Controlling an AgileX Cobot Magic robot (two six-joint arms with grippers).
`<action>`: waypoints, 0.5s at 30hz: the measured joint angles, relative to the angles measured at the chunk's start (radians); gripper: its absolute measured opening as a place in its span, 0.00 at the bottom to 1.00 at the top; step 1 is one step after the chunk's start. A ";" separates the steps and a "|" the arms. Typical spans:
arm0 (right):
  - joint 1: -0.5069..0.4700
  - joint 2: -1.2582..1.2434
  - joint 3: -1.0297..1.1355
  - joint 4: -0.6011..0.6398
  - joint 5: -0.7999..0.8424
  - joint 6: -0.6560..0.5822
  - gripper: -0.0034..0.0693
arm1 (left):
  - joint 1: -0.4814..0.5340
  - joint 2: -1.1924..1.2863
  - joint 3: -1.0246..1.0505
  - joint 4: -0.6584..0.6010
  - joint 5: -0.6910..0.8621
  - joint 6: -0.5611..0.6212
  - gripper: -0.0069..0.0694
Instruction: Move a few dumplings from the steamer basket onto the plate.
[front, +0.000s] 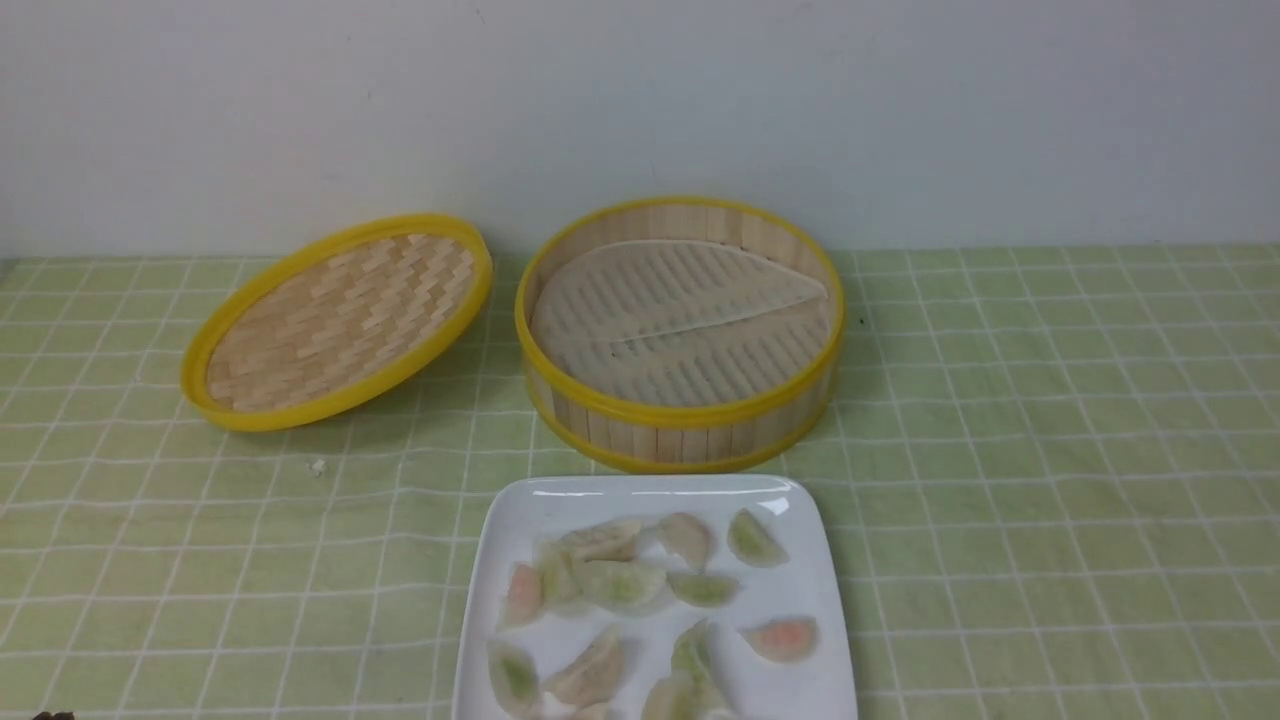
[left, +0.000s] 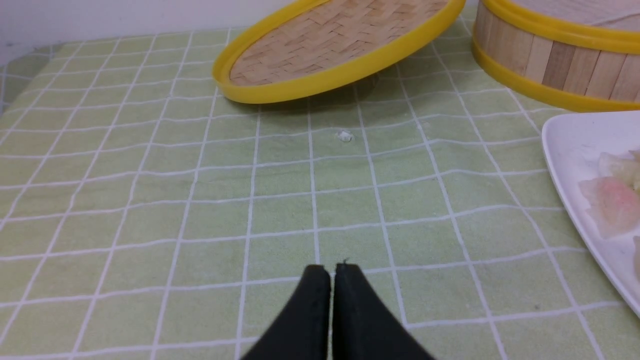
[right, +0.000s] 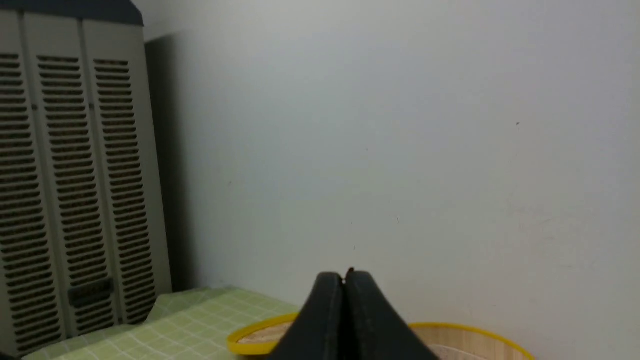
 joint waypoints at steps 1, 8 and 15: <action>0.000 0.000 0.018 0.000 -0.003 -0.003 0.03 | 0.000 0.000 0.000 0.000 0.000 0.000 0.08; -0.199 0.000 0.169 -0.027 -0.008 -0.008 0.03 | 0.000 0.000 0.000 0.000 0.000 0.000 0.08; -0.522 0.001 0.415 -0.046 0.000 -0.009 0.03 | 0.000 0.000 0.000 0.000 0.000 0.000 0.08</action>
